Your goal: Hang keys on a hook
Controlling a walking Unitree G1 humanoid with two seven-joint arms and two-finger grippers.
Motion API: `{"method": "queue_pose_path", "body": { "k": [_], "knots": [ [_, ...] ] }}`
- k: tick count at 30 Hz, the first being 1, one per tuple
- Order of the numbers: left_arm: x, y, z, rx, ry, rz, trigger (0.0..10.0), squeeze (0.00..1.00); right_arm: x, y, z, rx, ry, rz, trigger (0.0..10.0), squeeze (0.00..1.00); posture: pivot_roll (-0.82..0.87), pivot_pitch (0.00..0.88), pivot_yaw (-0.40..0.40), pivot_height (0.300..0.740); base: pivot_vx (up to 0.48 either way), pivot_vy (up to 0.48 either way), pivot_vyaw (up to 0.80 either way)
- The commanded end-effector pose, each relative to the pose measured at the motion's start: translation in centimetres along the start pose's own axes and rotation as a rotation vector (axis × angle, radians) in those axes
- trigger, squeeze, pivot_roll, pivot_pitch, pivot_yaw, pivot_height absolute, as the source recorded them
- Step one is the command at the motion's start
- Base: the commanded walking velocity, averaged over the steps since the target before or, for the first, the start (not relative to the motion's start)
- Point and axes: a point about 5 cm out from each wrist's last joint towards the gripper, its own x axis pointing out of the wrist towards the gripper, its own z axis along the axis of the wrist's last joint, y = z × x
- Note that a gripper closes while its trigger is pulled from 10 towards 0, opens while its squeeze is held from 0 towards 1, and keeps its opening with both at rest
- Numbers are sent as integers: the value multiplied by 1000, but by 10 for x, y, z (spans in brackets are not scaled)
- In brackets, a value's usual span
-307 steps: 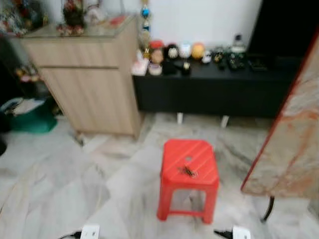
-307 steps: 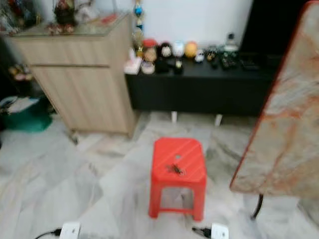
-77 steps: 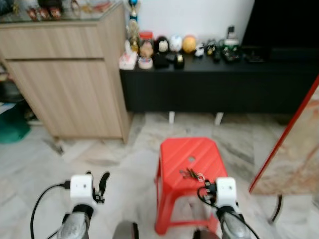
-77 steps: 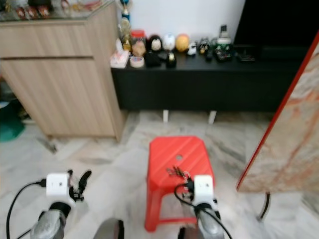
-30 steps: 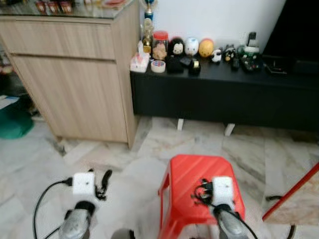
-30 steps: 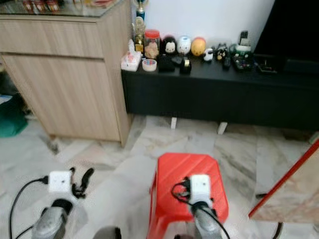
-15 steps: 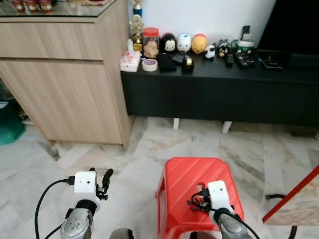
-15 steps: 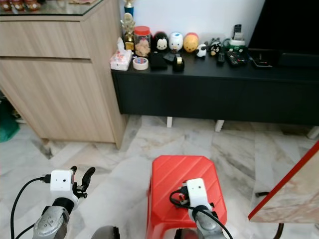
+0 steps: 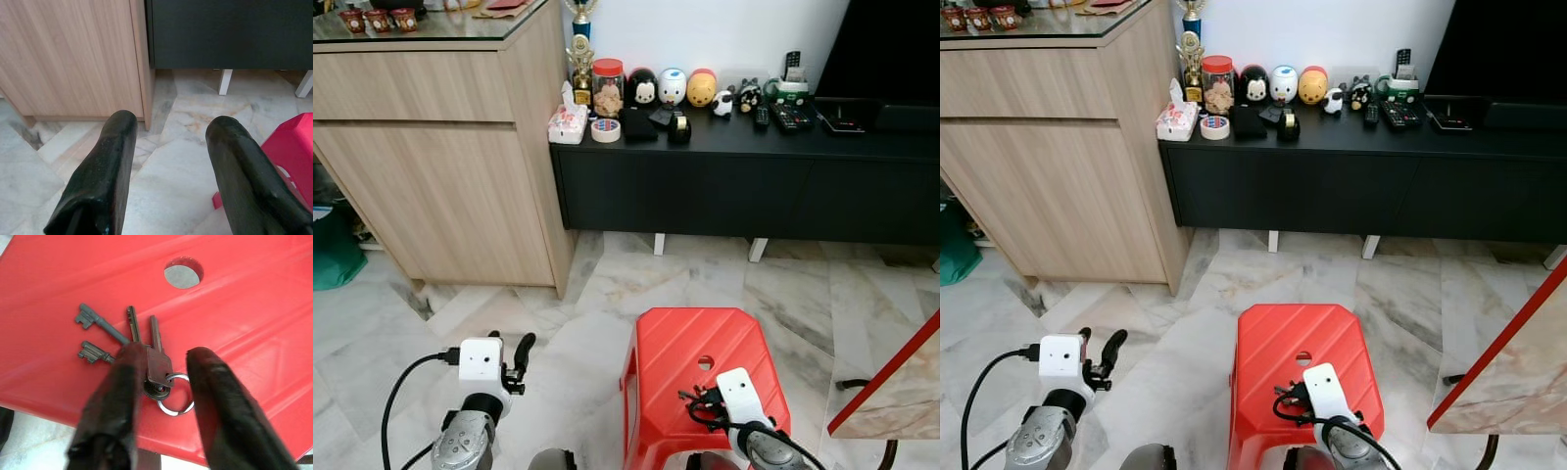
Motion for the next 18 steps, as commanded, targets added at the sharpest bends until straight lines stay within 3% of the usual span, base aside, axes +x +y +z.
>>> {"method": "queue_pose_path", "body": {
  "k": [1,2,3,4,18],
  "knots": [
    [-1,1,-6,6,28,-1,10000,0,2,-2,4,-14,10,9,10000,949,24,10,-23,631,0,0,0],
    [-1,1,-5,6,28,-1,10000,0,2,-2,4,-14,12,15,10000,949,24,10,-23,631,0,0,0],
    [-1,1,-5,6,27,-1,10000,0,2,-1,5,-12,10,26,10000,216,25,9,-23,631,0,0,0],
    [-1,1,-5,6,27,0,10000,0,3,-2,7,-13,7,25,10000,0,25,9,-23,631,0,0,0],
    [1,0,-5,6,29,-2,10000,0,6,-4,12,-36,36,26,10000,0,22,10,-16,631,0,0,0]
  ]
}}
